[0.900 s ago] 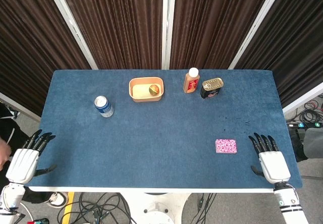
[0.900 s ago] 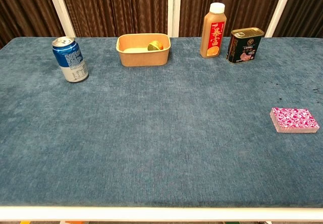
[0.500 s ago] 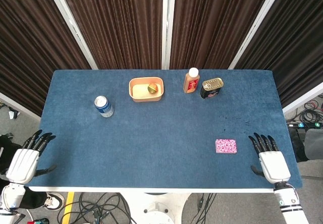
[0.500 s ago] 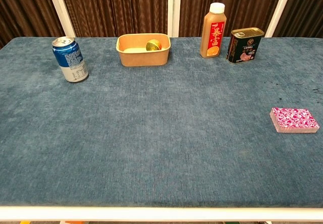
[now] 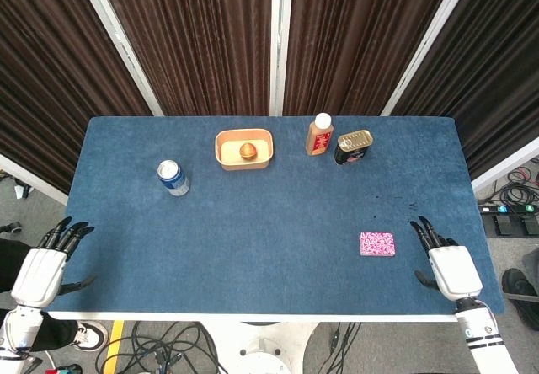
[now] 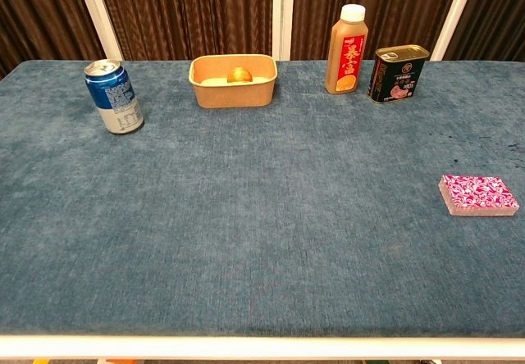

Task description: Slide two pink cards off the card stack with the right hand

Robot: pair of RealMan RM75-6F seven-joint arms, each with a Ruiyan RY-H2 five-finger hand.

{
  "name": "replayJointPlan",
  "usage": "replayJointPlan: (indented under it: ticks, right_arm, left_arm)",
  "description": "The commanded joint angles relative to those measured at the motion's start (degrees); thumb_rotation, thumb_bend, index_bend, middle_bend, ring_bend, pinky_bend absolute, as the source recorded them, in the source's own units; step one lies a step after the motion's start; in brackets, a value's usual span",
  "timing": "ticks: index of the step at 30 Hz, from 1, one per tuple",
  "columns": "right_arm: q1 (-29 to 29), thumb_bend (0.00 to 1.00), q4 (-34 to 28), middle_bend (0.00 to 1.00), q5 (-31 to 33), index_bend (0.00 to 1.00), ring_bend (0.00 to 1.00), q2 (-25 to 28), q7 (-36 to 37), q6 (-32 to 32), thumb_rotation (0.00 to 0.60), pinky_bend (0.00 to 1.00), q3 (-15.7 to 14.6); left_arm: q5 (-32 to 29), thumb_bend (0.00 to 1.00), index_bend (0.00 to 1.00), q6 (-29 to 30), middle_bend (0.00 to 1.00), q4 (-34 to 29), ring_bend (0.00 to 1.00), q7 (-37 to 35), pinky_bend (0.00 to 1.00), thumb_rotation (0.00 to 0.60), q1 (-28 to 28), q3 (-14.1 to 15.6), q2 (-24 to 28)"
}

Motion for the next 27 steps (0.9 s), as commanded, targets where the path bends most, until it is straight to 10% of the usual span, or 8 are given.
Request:
replayJointPlan:
  ticks: [1, 12, 27]
  right_arm:
    - [0.87, 0.11, -1.03, 0.17, 0.70, 0.09, 0.66, 0.57, -2.79, -0.85, 0.600, 0.76, 0.67]
    - [4.74, 0.11, -4.54, 0.25, 10.90, 0.26, 0.72, -0.13, -13.44, -9.40, 0.600, 0.77, 2.80]
    - [10.28, 0.11, -4.30, 0.20, 19.69, 0.21, 0.72, -4.32, -19.83, -15.56, 0.600, 0.77, 4.03]
  left_arm:
    - [-0.20, 0.01, 0.18, -0.40, 0.15, 0.08, 0.02, 0.12, 0.19, 0.600, -0.11, 0.02, -0.11]
    - [-0.33, 0.01, 0.18, -0.63, 0.15, 0.61, 0.02, -0.62, 0.19, 0.600, -0.11, 0.13, -0.27]
    - [-0.57, 0.01, 0.18, -0.93, 0.15, 0.41, 0.02, -0.84, 0.19, 0.600, -0.21, 0.11, -0.02]
